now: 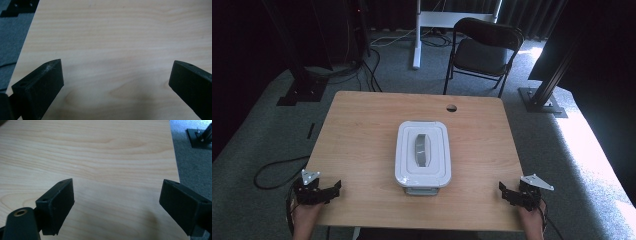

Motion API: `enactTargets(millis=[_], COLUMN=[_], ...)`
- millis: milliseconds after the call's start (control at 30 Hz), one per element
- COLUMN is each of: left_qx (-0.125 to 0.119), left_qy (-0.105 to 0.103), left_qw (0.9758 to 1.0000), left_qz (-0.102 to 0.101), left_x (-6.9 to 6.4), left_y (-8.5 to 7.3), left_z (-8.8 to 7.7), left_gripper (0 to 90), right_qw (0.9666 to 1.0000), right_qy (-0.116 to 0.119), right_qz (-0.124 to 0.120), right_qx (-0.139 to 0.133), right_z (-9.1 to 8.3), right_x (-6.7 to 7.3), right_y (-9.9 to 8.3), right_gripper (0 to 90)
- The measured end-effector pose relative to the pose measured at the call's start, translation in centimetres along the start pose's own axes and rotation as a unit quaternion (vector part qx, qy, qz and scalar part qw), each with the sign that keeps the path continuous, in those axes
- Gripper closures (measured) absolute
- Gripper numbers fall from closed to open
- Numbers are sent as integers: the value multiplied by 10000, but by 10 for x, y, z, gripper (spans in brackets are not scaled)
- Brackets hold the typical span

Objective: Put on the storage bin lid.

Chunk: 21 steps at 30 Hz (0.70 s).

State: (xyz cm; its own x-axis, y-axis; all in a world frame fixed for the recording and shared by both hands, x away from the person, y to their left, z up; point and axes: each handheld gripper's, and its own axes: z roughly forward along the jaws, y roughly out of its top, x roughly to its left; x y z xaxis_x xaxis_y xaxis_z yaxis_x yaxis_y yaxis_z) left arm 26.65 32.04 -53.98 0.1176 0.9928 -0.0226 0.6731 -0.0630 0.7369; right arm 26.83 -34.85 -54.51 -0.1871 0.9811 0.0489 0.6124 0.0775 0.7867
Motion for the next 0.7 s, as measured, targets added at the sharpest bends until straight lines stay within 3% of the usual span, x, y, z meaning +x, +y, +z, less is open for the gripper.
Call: enactTargets(millis=[300,533,700], left_qx=[231,344,282], left_qy=[75,273,436], left_qw=[9997,9989,9984], left_qz=[-93,-179,-205], left_x=[4,4,2], left_y=[-10,-11,-12], left_z=[-4,-2,0], left_gripper=[1,1,1], right_qw=[9998,9993,9984], right_qy=[46,-20,-298], right_qz=[160,34,17], right_qx=[67,374,486], right_z=[-3,3,7], right_x=[-5,-1,1], right_y=[-5,-3,-2], right_gripper=[120,120,115])
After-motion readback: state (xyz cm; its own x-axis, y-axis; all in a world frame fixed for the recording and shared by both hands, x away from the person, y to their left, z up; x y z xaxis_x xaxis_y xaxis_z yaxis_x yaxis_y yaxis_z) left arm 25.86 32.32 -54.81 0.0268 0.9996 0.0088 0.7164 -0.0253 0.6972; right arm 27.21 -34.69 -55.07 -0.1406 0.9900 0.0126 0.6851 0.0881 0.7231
